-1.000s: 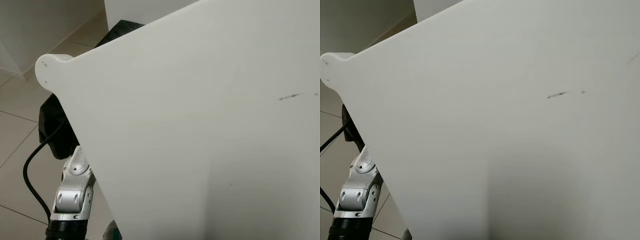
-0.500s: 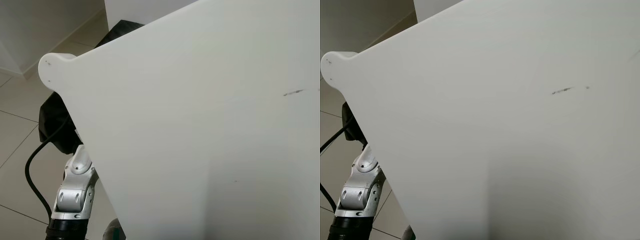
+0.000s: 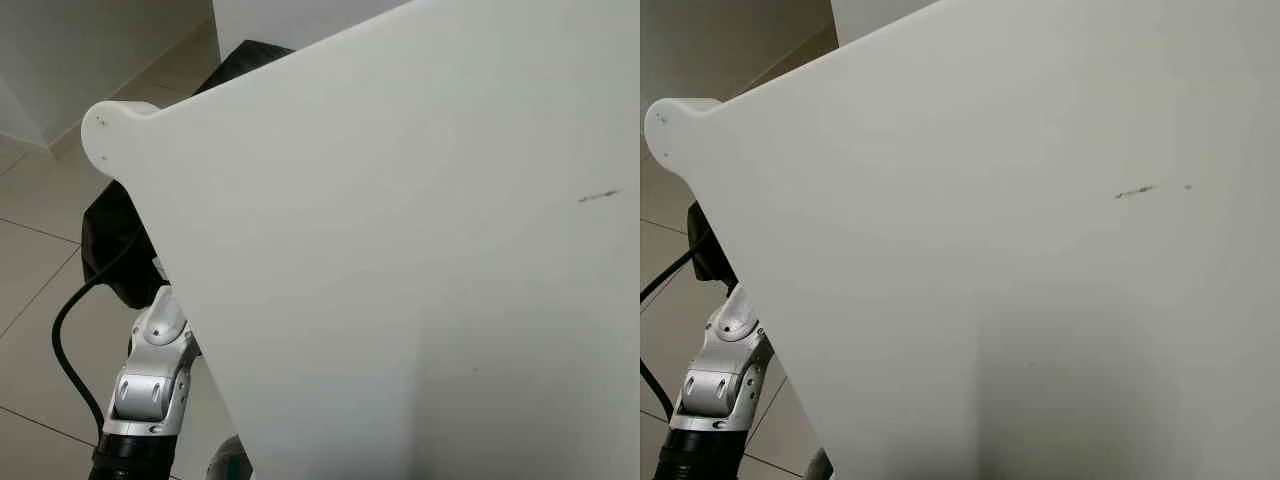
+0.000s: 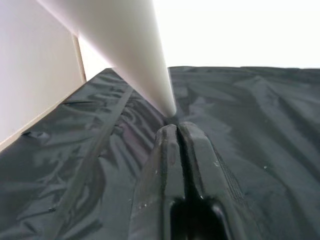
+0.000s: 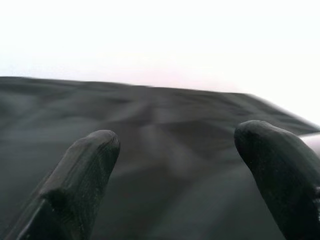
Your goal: Building children table
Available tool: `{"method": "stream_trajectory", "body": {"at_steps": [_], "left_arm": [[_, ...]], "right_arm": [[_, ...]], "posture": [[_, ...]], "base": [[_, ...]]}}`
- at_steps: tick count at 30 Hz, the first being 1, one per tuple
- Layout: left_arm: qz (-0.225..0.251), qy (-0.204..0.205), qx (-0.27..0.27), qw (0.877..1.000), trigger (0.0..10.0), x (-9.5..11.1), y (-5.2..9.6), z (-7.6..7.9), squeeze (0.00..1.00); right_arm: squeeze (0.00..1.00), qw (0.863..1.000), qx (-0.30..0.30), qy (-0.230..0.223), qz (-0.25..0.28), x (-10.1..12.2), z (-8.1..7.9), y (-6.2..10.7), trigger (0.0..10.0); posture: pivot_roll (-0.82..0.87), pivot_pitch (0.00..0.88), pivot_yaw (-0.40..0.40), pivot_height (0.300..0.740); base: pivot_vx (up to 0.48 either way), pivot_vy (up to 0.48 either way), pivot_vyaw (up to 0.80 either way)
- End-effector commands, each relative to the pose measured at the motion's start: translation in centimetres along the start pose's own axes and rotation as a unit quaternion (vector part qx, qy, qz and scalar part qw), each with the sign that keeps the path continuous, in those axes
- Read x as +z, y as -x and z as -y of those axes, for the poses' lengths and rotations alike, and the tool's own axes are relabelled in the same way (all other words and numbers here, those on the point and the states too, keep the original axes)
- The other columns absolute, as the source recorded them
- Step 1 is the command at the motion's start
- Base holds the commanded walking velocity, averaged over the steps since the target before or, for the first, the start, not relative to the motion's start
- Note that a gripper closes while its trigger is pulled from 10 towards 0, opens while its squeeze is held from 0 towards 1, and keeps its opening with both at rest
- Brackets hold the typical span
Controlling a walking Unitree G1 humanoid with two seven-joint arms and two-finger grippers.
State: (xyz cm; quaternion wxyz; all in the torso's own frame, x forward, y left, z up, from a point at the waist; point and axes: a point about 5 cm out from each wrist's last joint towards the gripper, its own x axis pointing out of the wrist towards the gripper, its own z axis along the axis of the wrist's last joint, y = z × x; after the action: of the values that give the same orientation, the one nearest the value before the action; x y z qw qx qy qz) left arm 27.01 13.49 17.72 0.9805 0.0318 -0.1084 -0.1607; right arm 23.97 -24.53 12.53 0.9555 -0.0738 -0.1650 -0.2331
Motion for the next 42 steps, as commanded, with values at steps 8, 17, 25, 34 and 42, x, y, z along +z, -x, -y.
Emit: {"method": "stream_trajectory", "body": {"at_steps": [8,17,25,34,42], "left_arm": [[0.031,-0.013,-0.053,0.998,10.0,1.7,-0.8,1.8,0.00],[0.027,-0.003,-0.077,0.997,10.0,2.2,-0.9,2.7,0.00],[0.019,-0.011,-0.107,0.994,10.0,2.4,-1.2,3.8,0.00],[0.023,-0.002,-0.103,0.994,10.0,2.7,-1.4,4.1,0.00],[0.032,-0.001,-0.111,0.993,10.0,3.4,-1.5,3.7,0.00]], "right_arm": [[0.00,0.998,-0.054,0.019,-0.007,-0.1,1.3,0.1,10.0],[0.00,0.990,-0.131,0.039,-0.030,-0.5,3.0,0.5,10.0],[0.00,0.992,-0.123,0.034,-0.019,-0.1,2.5,0.4,10.0],[0.00,0.993,-0.112,0.035,-0.009,0.3,1.8,0.4,10.0],[0.00,0.996,-0.076,0.038,0.018,1.3,0.8,0.4,10.0]], "posture": [[0.06,0.004,-0.013,0.740],[0.05,0.010,-0.008,0.740],[0.06,0.015,-0.005,0.740],[0.06,0.018,-0.005,0.740],[0.05,0.032,0.001,0.740]], "base": [[0.000,0.000,0.00],[0.000,0.000,0.00],[0.000,0.000,0.00],[0.000,0.000,0.00],[0.000,0.000,0.00]]}}
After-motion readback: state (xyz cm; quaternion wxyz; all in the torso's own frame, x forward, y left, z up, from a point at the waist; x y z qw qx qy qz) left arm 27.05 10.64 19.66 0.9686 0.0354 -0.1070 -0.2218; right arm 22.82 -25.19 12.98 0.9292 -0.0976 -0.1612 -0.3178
